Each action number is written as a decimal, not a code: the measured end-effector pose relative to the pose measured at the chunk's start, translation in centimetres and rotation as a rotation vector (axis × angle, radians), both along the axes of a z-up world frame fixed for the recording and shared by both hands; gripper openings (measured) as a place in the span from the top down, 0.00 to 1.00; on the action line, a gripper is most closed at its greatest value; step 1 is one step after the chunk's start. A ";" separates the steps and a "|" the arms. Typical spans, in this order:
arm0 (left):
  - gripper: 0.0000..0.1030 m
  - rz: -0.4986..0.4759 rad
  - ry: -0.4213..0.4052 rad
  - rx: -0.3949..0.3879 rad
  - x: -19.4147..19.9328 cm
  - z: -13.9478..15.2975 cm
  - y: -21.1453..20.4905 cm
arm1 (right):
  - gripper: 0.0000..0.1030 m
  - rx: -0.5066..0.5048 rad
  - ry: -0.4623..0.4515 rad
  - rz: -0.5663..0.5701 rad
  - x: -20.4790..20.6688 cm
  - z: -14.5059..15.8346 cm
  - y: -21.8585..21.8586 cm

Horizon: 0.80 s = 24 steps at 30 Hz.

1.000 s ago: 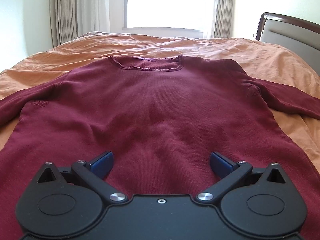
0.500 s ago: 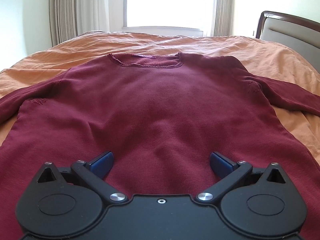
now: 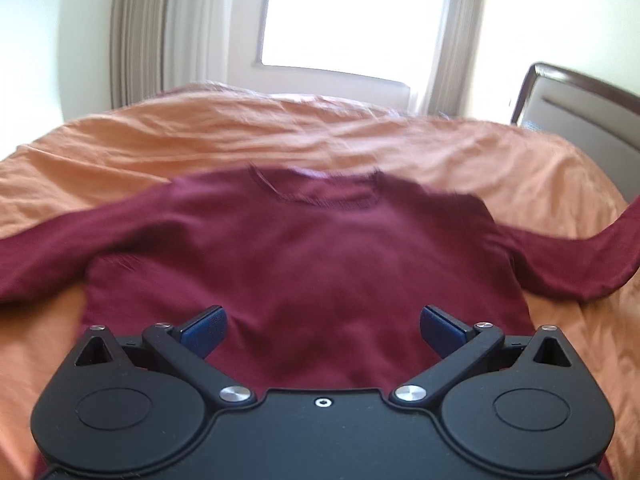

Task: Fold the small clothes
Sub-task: 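Grasp the sleeve cuff with the right gripper, lay it across the body, release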

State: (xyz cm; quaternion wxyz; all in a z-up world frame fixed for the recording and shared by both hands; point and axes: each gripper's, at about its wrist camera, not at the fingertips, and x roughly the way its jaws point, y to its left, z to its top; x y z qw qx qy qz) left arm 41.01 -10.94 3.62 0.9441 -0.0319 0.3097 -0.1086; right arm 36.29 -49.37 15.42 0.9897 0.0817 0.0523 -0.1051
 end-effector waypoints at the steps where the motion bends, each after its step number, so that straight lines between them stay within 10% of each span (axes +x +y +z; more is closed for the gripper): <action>1: 0.01 0.007 -0.006 -0.004 -0.2 0.5 0.6 | 0.94 -0.002 -0.012 0.041 0.6 0.6 1.5; 11: 0.01 0.145 -0.053 -0.003 -1.6 3.4 8.9 | 0.94 -0.101 -0.028 0.426 6.4 1.7 19.8; 24: 0.01 0.316 -0.021 0.005 -3.5 2.3 17.8 | 0.94 -0.217 0.288 0.615 10.6 -12.1 34.8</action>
